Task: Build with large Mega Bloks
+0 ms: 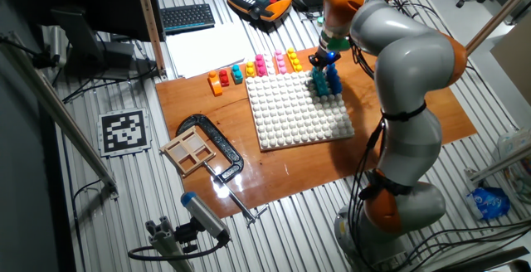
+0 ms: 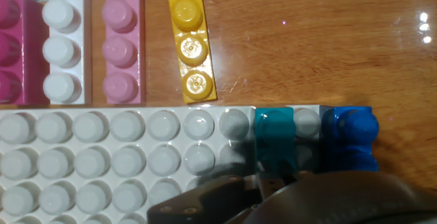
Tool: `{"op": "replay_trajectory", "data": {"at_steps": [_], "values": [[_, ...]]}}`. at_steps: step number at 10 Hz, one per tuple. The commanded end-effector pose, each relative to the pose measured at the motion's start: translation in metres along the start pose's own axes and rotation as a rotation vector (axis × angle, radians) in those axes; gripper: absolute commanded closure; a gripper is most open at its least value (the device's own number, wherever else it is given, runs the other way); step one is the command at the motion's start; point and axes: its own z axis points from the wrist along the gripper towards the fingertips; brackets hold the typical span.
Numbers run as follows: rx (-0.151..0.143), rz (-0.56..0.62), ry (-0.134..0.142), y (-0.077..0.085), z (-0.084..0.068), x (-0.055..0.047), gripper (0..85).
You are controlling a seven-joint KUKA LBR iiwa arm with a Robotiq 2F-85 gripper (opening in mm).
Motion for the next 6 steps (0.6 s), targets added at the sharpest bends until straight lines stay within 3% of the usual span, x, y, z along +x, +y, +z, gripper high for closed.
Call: {"op": "replay_trajectory", "data": {"at_steps": [1, 2, 3, 6], "values": [[0.000, 0.000, 0.000, 0.0001, -0.0001, 0.0000, 85.0], [0.002, -0.005, 0.001, 0.0001, -0.0001, 0.0000, 85.0], [-0.026, -0.026, 0.014, 0.0001, -0.0001, 0.0000, 85.0], [-0.026, -0.007, -0.007, 0.0001, -0.0001, 0.0000, 85.0]]}}
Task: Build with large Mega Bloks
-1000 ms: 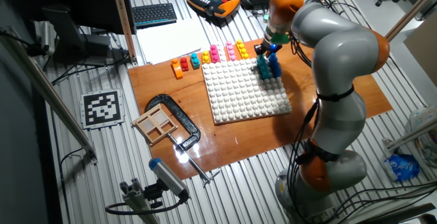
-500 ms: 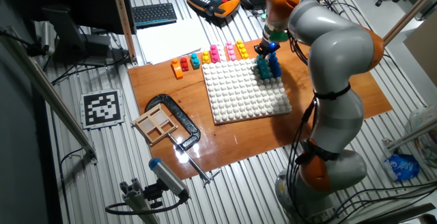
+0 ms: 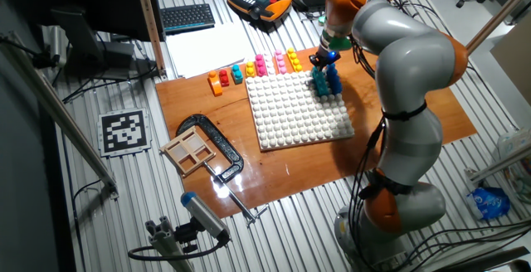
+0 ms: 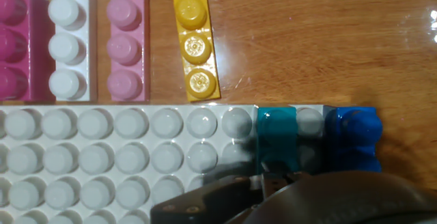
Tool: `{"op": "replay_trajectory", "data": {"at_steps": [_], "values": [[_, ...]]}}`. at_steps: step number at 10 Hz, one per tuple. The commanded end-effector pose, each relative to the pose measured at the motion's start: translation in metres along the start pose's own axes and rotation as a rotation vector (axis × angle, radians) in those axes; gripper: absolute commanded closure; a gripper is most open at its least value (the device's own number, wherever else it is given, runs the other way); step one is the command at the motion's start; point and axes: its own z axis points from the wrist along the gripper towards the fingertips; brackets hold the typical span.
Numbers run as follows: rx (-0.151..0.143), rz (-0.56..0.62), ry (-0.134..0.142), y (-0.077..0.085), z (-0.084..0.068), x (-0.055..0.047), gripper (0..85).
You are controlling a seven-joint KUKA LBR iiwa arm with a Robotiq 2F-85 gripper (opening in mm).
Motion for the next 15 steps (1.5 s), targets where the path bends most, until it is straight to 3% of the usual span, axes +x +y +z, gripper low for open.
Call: {"op": "replay_trajectory", "data": {"at_steps": [1, 4, 7, 9, 11, 12, 14, 15], "values": [[-0.005, 0.001, -0.010, 0.001, 0.001, -0.005, 85.0], [-0.006, -0.006, -0.025, 0.001, 0.007, -0.036, 85.0], [0.001, -0.009, -0.034, 0.003, 0.017, -0.059, 85.0], [0.009, -0.037, -0.035, -0.005, 0.023, -0.078, 85.0], [0.031, -0.042, -0.016, -0.005, 0.023, -0.078, 85.0], [0.076, -0.049, -0.028, -0.005, 0.023, -0.078, 85.0], [0.068, -0.083, -0.024, -0.005, 0.023, -0.078, 85.0], [0.080, -0.111, -0.027, -0.005, 0.023, -0.078, 85.0]]}}
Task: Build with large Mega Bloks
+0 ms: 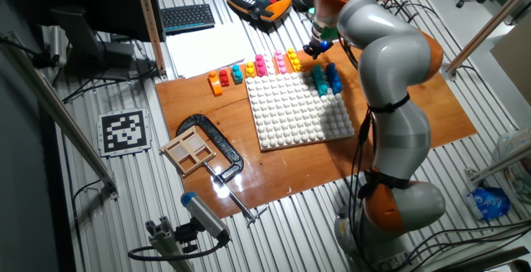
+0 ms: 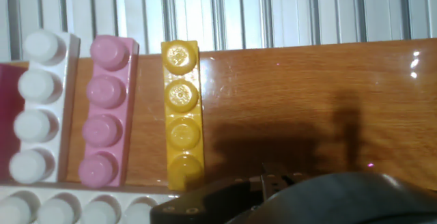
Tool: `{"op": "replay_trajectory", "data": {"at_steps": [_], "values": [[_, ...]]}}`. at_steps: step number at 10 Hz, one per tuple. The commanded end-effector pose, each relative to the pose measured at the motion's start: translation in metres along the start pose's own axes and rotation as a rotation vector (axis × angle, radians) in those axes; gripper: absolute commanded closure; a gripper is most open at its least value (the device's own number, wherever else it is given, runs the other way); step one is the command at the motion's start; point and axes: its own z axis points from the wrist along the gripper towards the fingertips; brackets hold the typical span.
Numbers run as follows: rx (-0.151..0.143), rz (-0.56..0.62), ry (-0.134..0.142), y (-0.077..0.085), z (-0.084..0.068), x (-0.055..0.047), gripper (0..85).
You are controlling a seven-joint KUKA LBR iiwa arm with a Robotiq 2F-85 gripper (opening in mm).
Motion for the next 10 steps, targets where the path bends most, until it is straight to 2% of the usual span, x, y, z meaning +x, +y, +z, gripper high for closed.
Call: {"op": "replay_trajectory", "data": {"at_steps": [1, 2, 3, 4, 7, 9, 10], "values": [[0.006, -0.025, -0.017, 0.001, -0.001, 0.000, 85.0], [-0.021, -0.054, -0.025, 0.001, -0.001, 0.000, 85.0], [-0.040, -0.028, -0.014, 0.001, -0.001, 0.000, 85.0], [-0.034, -0.008, -0.014, 0.005, -0.002, -0.003, 85.0], [-0.040, 0.038, 0.003, 0.041, -0.015, -0.021, 85.0], [-0.034, 0.046, -0.019, 0.059, -0.011, -0.023, 85.0], [-0.036, 0.041, -0.021, 0.064, -0.007, -0.024, 85.0]]}}
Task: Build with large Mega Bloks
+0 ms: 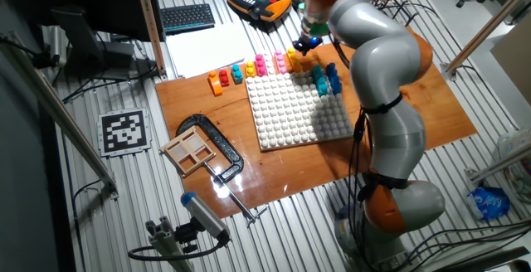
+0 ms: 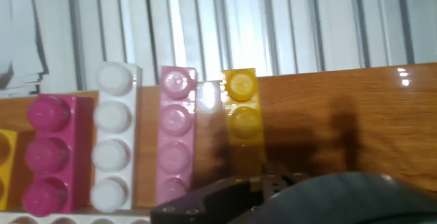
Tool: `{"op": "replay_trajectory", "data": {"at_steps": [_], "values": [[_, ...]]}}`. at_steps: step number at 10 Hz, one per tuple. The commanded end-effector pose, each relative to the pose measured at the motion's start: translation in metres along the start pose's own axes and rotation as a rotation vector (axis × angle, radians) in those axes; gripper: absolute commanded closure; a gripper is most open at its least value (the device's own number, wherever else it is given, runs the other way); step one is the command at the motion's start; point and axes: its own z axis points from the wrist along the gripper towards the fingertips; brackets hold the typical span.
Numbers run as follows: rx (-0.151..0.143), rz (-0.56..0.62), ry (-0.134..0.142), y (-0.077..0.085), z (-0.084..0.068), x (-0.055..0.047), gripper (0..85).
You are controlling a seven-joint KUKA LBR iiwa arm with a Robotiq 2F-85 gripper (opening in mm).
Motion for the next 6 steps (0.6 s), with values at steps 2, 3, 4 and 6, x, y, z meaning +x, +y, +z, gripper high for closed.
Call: {"op": "replay_trajectory", "data": {"at_steps": [2, 3, 4, 6], "values": [[-0.012, -0.006, -0.001, 0.002, 0.007, -0.005, 68.0], [-0.011, -0.009, -0.010, 0.001, 0.012, -0.008, 68.0], [-0.010, -0.012, -0.014, 0.000, 0.015, -0.011, 68.0], [-0.014, -0.011, -0.014, -0.001, 0.022, -0.014, 51.0]]}}
